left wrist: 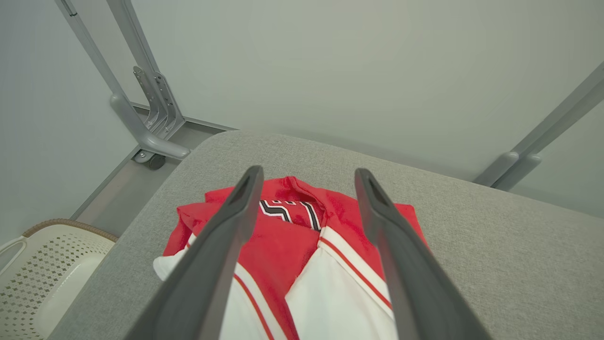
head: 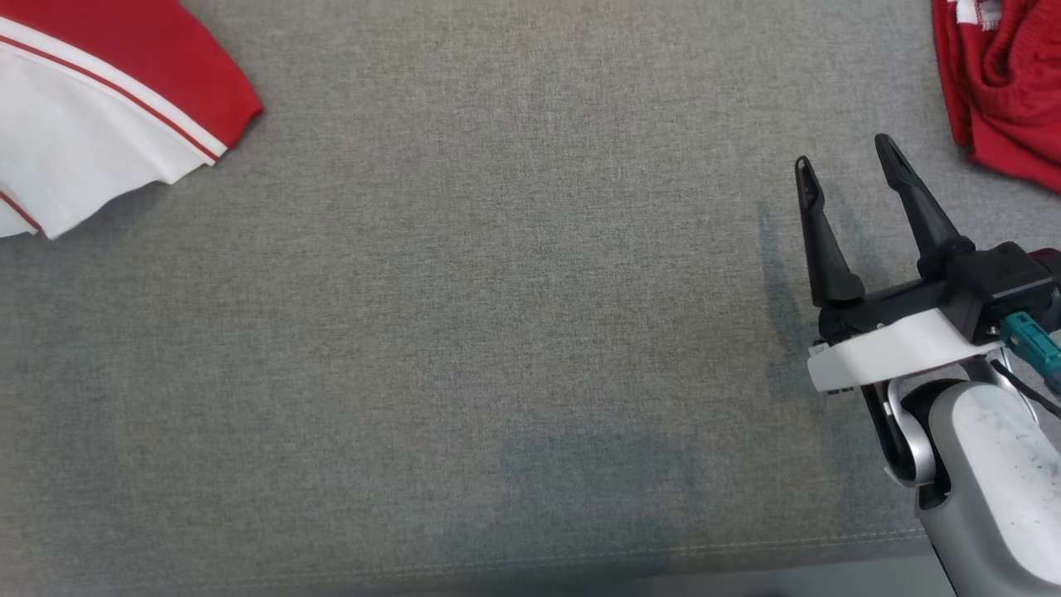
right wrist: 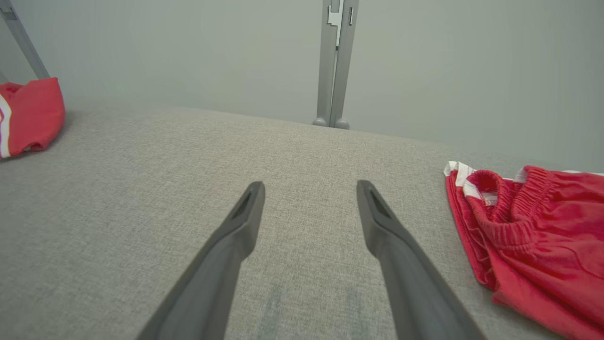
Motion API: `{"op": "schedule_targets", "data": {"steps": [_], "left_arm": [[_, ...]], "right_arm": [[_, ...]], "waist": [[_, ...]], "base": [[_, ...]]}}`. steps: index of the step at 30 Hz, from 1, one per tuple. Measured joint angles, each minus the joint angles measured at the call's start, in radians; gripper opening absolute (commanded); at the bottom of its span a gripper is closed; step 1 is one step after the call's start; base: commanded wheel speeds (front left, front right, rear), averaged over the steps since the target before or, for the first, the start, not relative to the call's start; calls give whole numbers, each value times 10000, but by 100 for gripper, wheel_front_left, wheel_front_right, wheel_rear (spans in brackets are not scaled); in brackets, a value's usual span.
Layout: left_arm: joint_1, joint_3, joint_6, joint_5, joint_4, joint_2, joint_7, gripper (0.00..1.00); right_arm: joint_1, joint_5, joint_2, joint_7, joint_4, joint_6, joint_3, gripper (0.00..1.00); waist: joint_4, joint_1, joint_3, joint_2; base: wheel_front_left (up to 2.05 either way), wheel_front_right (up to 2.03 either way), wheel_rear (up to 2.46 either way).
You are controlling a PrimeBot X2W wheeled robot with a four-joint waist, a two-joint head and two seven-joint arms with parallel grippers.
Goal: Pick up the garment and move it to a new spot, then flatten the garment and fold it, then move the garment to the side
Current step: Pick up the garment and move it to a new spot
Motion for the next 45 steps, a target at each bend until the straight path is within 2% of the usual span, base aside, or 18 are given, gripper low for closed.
{"op": "schedule_targets", "data": {"steps": [10,18,19,21,26,31,39,45], "left_arm": [[-300,-447,-2,52,1051,44,337,100],[-307,-658,-21,205,1818,40,424,100],[-315,-660,-46,205,1862,40,410,81],[-357,-669,-111,205,1914,27,284,0],[-607,-802,-326,222,2059,-222,-280,0],[-804,-1154,-792,316,2157,-313,-802,0],[-1230,-1979,-1722,384,2019,-612,-1352,0],[-1432,-2871,-2075,428,1551,-890,-1615,0]], "right_arm": [[-309,-113,-113,-2,-178,0,-284,100],[-395,-113,-178,-4,-173,0,-341,100],[-421,-115,-178,-4,-173,0,-341,100],[-494,-115,-186,-4,-171,0,-359,100],[-504,-125,-209,-96,29,0,-485,100],[-518,-123,-82,-276,314,0,-489,100],[-680,-75,107,-535,859,0,-435,100],[-706,102,376,-692,1237,2,-349,100]], "waist": [[-251,0,1268,0],[-236,1,1656,0],[-226,0,1668,0],[-208,1,1684,0],[-156,0,1578,0],[-96,1,1280,0],[0,0,493,0],[65,0,-250,0]], "base": [[0,0,0],[0,0,0],[0,0,0],[0,0,0],[0,0,0],[0,0,0],[0,0,0],[0,0,0]]}}
